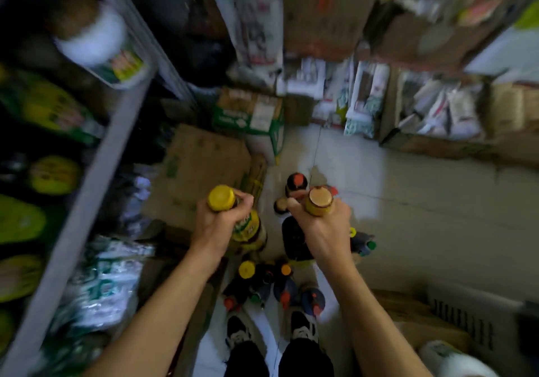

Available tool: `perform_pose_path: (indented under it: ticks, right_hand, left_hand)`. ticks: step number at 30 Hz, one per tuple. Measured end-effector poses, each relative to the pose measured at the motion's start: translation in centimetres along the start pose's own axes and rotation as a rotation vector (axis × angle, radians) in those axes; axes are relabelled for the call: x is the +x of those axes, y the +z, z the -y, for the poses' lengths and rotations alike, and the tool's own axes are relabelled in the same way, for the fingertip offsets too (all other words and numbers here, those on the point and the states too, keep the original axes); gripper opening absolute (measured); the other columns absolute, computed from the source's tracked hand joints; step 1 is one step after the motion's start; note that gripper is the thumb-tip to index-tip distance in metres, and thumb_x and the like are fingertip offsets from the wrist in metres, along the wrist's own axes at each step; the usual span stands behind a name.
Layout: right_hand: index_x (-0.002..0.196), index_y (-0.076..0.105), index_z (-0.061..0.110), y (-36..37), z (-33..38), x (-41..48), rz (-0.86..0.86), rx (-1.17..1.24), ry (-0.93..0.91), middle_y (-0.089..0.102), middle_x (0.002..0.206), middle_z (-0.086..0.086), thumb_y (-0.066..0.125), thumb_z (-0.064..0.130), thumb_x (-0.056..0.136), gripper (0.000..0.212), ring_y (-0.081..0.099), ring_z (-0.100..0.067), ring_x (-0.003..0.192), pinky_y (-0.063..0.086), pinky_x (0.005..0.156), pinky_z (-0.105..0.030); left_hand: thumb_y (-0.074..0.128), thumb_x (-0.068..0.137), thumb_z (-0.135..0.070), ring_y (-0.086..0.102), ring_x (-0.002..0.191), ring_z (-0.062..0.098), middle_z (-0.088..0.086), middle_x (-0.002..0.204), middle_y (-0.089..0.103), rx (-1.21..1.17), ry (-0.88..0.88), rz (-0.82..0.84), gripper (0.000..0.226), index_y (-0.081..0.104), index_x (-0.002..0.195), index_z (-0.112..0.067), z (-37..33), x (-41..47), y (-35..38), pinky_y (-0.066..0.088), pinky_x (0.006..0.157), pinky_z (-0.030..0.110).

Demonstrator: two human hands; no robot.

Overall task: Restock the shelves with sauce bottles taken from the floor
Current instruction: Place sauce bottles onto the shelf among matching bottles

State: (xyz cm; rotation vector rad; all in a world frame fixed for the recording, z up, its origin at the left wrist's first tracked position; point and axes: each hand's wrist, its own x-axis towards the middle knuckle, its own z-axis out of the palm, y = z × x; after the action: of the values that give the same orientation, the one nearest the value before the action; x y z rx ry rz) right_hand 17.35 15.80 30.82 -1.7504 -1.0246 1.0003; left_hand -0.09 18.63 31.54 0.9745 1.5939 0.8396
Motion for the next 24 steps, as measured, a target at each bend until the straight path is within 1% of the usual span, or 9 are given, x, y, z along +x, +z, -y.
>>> perform_pose_path:
  ticks: [3, 5, 7, 9, 11, 13, 15, 18, 24]
  right_hand:
    - [0.051, 0.050, 0.017, -3.2, 12.3, -0.4, 0.098, -0.034, -0.070, 0.049, 0.049, 0.002, 0.065, 0.035, 0.076, 0.035, 0.049, -0.019, 0.052, 0.036, 0.053, -0.034]
    - [0.054, 0.054, 0.003, -5.0, 20.3, -0.2, 0.141, 0.022, -0.113, 0.057, 0.054, -0.013, 0.066, 0.027, 0.077, 0.035, 0.054, -0.034, 0.057, 0.042, 0.054, -0.044]
    - [0.052, 0.057, -0.001, -6.0, 27.9, -0.2, 0.219, 0.102, -0.121, 0.061, 0.054, -0.017, 0.069, 0.011, 0.077, 0.030, 0.058, -0.034, 0.055, 0.045, 0.051, -0.041]
    - [0.040, 0.056, 0.012, -6.5, 35.7, -0.8, 0.333, 0.195, -0.109, 0.057, 0.045, -0.008, 0.068, 0.002, 0.073, 0.036, 0.055, -0.026, 0.047, 0.042, 0.049, -0.034]
    - [0.042, 0.054, 0.014, -6.9, 42.8, -2.0, 0.485, 0.300, -0.097, 0.056, 0.046, -0.009, 0.066, 0.002, 0.070, 0.032, 0.054, -0.026, 0.046, 0.045, 0.052, -0.037]
    - [0.048, 0.055, 0.010, -7.0, 49.5, -3.8, 0.660, 0.379, -0.075, 0.054, 0.050, -0.011, 0.064, 0.002, 0.069, 0.025, 0.054, -0.027, 0.046, 0.048, 0.054, -0.036]
    - [0.054, 0.056, 0.009, -6.6, 55.3, -6.2, 0.815, 0.415, -0.018, 0.052, 0.053, -0.010, 0.059, 0.002, 0.074, 0.022, 0.053, -0.026, 0.045, 0.048, 0.056, -0.033]
    - [0.059, 0.052, 0.008, -5.3, 62.5, -11.0, 0.951, 0.391, 0.022, 0.049, 0.052, -0.007, 0.051, 0.001, 0.085, 0.027, 0.049, -0.023, 0.043, 0.046, 0.052, -0.028]
    - [0.052, 0.049, 0.010, -2.3, 72.0, -23.8, 1.083, 0.336, -0.076, 0.047, 0.049, -0.005, 0.047, 0.002, 0.087, 0.036, 0.045, -0.022, 0.044, 0.043, 0.056, -0.028]
  left_hand:
    - [0.075, 0.070, -0.037, 0.065, 0.070, 0.007, -0.009, 0.068, 0.069, 0.017, 0.078, -0.040, 0.012, 0.071, 0.068, -0.026, -9.9, -3.9, -3.5, 0.050, 0.066, 0.021]
    - [0.076, 0.071, -0.039, 0.066, 0.072, 0.015, 0.007, 0.072, 0.070, -0.001, 0.122, -0.109, 0.024, 0.067, 0.067, -0.016, -16.6, -6.4, -6.1, 0.050, 0.069, 0.032]
    - [0.076, 0.073, -0.031, 0.063, 0.066, 0.015, 0.018, 0.071, 0.066, -0.074, 0.215, -0.185, 0.030, 0.065, 0.069, -0.003, -23.2, -8.9, -8.9, 0.049, 0.065, 0.027]
    - [0.075, 0.075, -0.021, 0.060, 0.060, 0.007, 0.008, 0.065, 0.064, -0.101, 0.319, -0.246, 0.034, 0.062, 0.073, 0.010, -29.0, -11.4, -11.5, 0.048, 0.061, 0.018]
    - [0.072, 0.080, -0.019, 0.059, 0.054, 0.000, -0.006, 0.056, 0.063, -0.133, 0.331, -0.243, 0.026, 0.062, 0.071, 0.003, -34.4, -14.5, -14.1, 0.046, 0.057, 0.011]
    - [0.071, 0.076, -0.023, 0.062, 0.053, 0.006, -0.006, 0.053, 0.065, -0.116, 0.366, -0.260, 0.023, 0.063, 0.061, -0.009, -38.6, -18.2, -17.1, 0.048, 0.056, 0.016]
    - [0.072, 0.065, -0.028, 0.066, 0.058, 0.022, 0.006, 0.059, 0.069, -0.054, 0.450, -0.318, 0.018, 0.068, 0.054, -0.014, -41.5, -21.9, -20.8, 0.053, 0.063, 0.030]
    - [0.071, 0.057, -0.026, 0.065, 0.058, 0.029, 0.009, 0.059, 0.069, -0.114, 0.492, -0.345, 0.011, 0.069, 0.055, -0.016, -43.9, -27.6, -26.3, 0.055, 0.064, 0.037]
    - [0.065, 0.052, -0.007, 0.065, 0.051, 0.029, 0.013, 0.056, 0.066, -0.366, 0.556, -0.348, 0.007, 0.065, 0.057, -0.012, -44.6, -39.7, -35.5, 0.056, 0.059, 0.031]
